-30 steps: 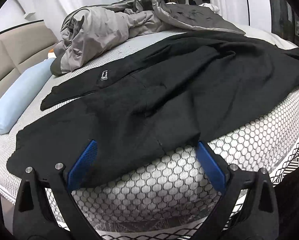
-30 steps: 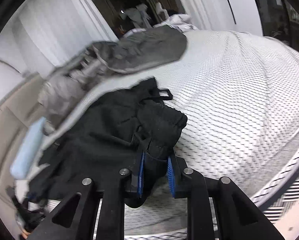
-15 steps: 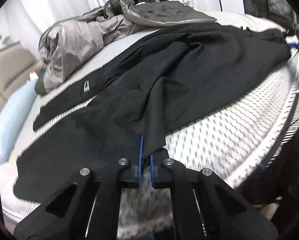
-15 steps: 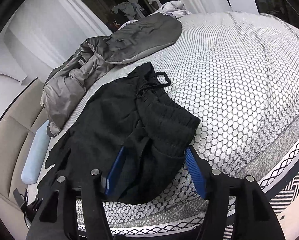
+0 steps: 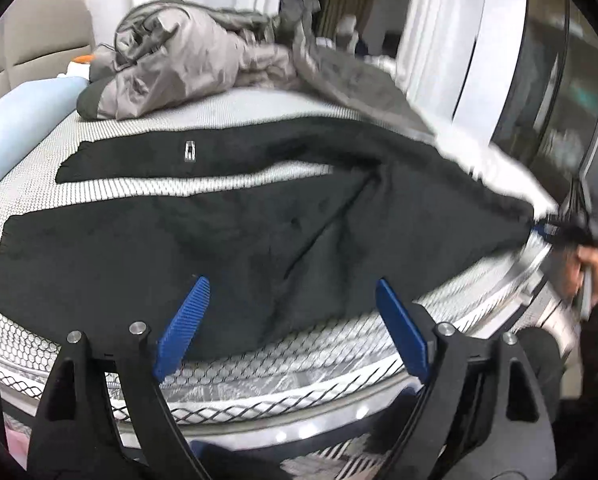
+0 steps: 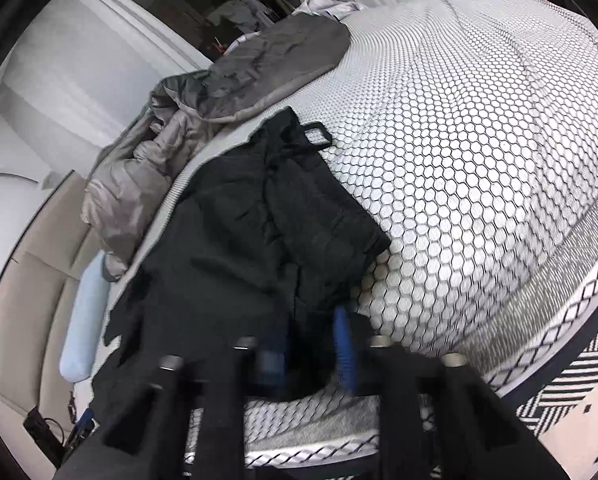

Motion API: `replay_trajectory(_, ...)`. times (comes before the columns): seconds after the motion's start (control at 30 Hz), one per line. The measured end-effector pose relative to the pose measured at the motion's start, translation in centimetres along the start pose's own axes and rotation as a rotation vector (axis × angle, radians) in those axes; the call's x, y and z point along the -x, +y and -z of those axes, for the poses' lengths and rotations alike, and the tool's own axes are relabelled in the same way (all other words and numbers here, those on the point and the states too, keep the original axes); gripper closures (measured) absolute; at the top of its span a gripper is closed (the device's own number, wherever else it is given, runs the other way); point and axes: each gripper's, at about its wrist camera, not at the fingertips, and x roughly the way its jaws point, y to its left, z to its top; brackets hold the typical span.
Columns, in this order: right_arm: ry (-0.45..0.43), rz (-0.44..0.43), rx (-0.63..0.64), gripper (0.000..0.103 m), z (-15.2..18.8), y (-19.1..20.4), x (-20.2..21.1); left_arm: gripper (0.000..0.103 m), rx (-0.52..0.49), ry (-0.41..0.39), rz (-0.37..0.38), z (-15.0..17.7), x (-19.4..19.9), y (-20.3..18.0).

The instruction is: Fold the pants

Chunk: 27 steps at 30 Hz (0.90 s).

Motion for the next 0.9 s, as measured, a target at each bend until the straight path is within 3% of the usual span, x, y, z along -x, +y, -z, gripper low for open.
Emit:
replay_trajectory(0.13, -0.006, 0.031, 0.112, 0.089, 1.9, 1.4, 1.7, 0.015, 0.003, -0.033, -0.044, -1.0, 1.3, 0.4)
replay_trajectory(0.17, 0.019, 0.061, 0.124, 0.082, 2.1, 1.2, 1.3, 0.012, 0.004, -0.038, -0.045, -1.2, 1.4, 0.3)
replay_trajectory(0.2, 0.045, 0.130, 0.141, 0.068, 2.0, 0.9, 0.6, 0.001, 0.005, -0.044, -0.047, -1.5, 1.4, 0.3)
replay_trajectory(0.27, 0.044, 0.196, 0.129, 0.054, 1.7, 0.6, 0.3, 0.001, 0.009, -0.054, -0.057, -1.9, 1.1, 0.1)
replay_trajectory(0.33, -0.007, 0.163, 0.125, 0.047, 1.1, 0.9, 1.2, 0.001, 0.018, -0.061, -0.068, -2.5, 0.5, 0.1)
replay_trajectory(0.5, -0.105, 0.183, 0.232, 0.012, -1.8, 3.4, 2.6, 0.001, 0.039, -0.074, -0.056, -4.6, -2.3, -0.2)
replay_trajectory(0.7, -0.054, 0.126, 0.395, 0.007, -6.8, 8.7, -0.8, 0.001, 0.031, -0.086, -0.008, -7.6, -8.0, -1.5)
replay_trajectory(0.77, -0.022, 0.117, 0.399, 0.007, -8.9, 9.6, -3.2, 0.001, 0.034, -0.116, -0.007, -7.6, -9.5, -1.8)
replay_trajectory(0.9, 0.055, 0.112, 0.387, 0.007, -13.2, 10.0, -8.7, 0.001, -0.019, -0.099, -0.054, -6.9, -11.3, -2.3)
